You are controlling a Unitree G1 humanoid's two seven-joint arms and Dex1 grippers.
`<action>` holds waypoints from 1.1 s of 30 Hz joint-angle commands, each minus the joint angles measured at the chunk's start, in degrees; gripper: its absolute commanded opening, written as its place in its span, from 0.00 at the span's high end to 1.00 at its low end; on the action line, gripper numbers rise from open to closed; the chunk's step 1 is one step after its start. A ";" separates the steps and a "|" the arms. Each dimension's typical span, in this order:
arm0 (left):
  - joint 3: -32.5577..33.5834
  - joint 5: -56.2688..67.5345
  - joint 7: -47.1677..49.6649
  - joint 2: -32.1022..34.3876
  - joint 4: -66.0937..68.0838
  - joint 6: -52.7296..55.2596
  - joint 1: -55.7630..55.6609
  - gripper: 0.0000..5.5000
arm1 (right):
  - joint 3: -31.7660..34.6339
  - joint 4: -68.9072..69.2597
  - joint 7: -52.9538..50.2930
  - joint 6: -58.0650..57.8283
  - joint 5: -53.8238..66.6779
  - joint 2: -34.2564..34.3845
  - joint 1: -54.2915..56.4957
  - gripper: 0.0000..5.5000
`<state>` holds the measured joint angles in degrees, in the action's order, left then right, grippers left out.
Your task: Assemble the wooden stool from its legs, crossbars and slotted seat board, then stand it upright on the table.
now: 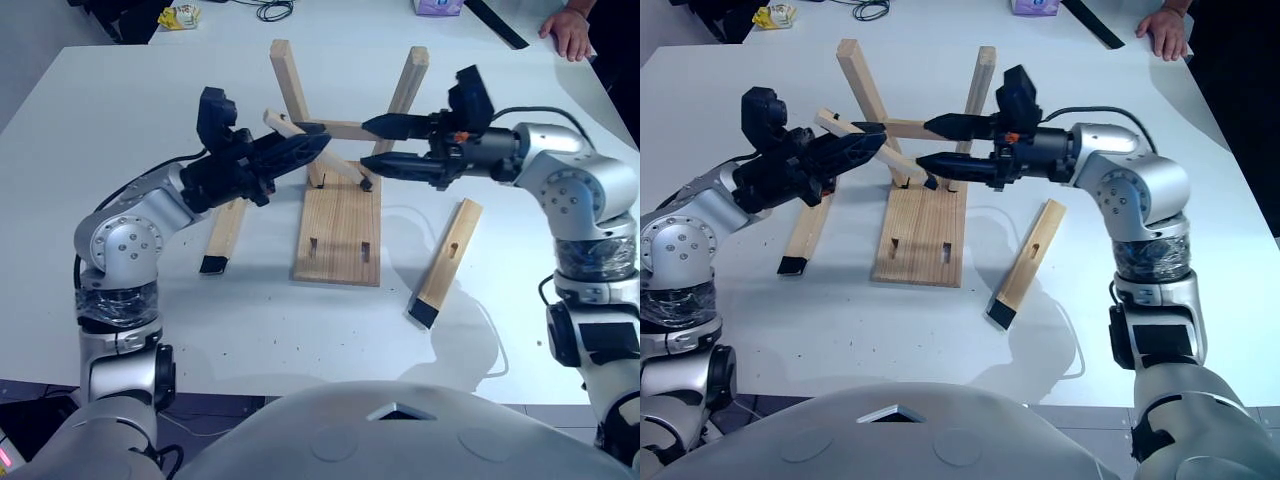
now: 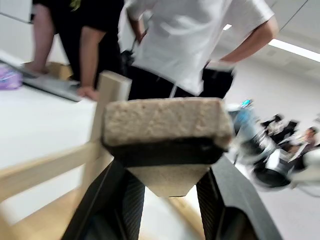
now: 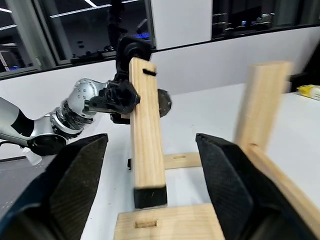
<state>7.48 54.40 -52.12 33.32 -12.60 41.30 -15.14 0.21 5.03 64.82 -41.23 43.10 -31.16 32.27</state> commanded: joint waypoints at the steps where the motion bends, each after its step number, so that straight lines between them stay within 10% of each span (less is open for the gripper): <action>1: 0.26 -7.50 -5.58 5.06 4.06 -5.62 2.58 0.76 | 5.12 -0.67 -2.02 1.23 1.65 -0.41 0.44 0.41; 33: -3.32 -38.22 -27.12 15.24 41.93 -49.01 -6.81 0.76 | 6.40 10.07 -9.56 7.72 0.69 2.42 -15.09 0.41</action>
<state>4.37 17.07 -77.60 46.77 28.10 -6.31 -20.59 6.60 14.59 55.56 -33.94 43.88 -28.36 18.04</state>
